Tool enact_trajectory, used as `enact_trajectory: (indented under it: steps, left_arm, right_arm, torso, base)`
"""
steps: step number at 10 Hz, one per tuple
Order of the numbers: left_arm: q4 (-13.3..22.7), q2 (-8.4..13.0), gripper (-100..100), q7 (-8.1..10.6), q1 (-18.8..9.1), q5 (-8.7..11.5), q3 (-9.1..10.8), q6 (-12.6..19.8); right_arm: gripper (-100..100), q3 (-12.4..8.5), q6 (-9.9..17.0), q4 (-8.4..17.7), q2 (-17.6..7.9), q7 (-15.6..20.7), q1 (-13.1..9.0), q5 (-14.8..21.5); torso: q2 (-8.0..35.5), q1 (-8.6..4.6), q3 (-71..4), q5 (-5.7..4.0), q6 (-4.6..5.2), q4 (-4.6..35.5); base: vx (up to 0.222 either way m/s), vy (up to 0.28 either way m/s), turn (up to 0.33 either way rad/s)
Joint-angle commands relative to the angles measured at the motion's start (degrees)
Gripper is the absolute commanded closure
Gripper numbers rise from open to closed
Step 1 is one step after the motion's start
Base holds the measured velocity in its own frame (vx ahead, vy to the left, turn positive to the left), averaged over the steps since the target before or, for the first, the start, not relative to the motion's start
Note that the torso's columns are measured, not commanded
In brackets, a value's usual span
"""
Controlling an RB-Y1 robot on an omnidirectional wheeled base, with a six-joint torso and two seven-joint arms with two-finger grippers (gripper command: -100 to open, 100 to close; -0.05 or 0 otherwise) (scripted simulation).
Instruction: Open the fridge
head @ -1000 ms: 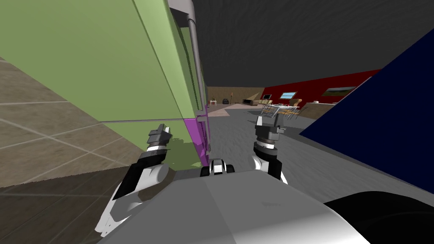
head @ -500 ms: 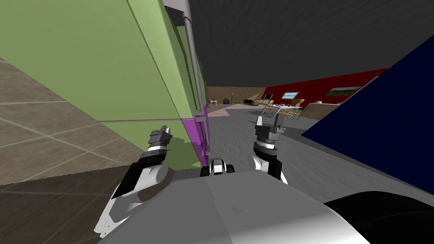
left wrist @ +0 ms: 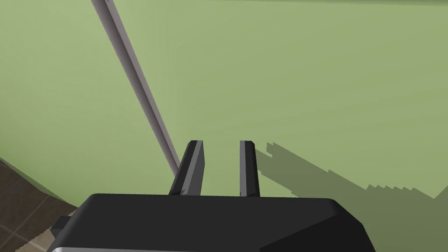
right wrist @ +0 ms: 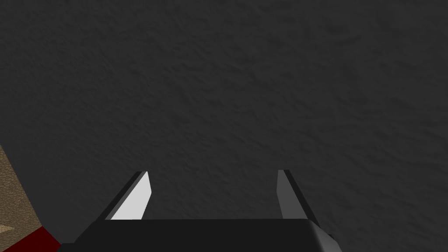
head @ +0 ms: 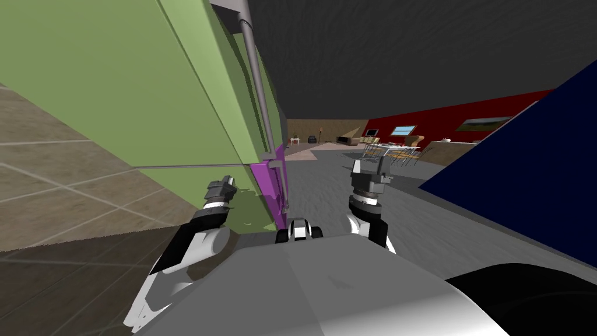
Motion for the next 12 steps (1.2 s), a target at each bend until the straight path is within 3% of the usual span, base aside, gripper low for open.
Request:
enact_trajectory:
  steps: [1, 6, 9, 11, 12]
  left_arm:
    - [0.4, 0.2, -100, 0.25, -0.5, 0.9, -0.88, 2.6]
    - [0.4, 0.2, -100, 0.25, -0.5, 0.9, -0.88, 3.0]
    - [0.0, 0.5, -100, 0.61, -0.3, 2.5, 0.06, 6.9]
    - [0.0, 0.5, -100, 0.61, -0.3, 2.5, 0.06, 6.9]
    - [-0.4, 0.6, -100, 0.77, -0.2, 3.3, 0.49, 8.7]
  right_arm:
    - [0, 0.0, 0.0, 0.0, 0.0, 0.0, 0.0, 0.0]
    - [0, 0.0, 0.0, 0.0, 0.0, 0.0, 0.0, 0.0]
    - [0, 0.0, 0.0, 0.0, 0.0, 0.0, 0.0, 0.0]
    - [0, 0.0, 0.0, 0.0, 0.0, 0.0, 0.0, 0.0]
    - [0, 0.0, 0.0, 0.0, 0.0, 0.0, 0.0, 0.0]
  torso:
    - [0.0, 0.0, 0.0, 0.0, -0.02, 0.0]
    - [0.0, -0.04, 0.0, 0.0, 0.07, 0.0]
    - [-0.1, -0.31, 0.0, -0.08, 0.01, 0.0]
    - [-0.1, -0.27, 0.0, -0.06, 0.15, 0.0]
    - [-0.1, -0.17, 0.0, -0.03, 0.25, 0.0]
  base:
    - [-0.009, -0.045, -0.002]
    - [0.006, -0.022, 0.013]
    - [0.021, -0.095, 0.047]
    - [0.01, -0.056, 0.014]
    - [0.008, -0.035, 0.023]
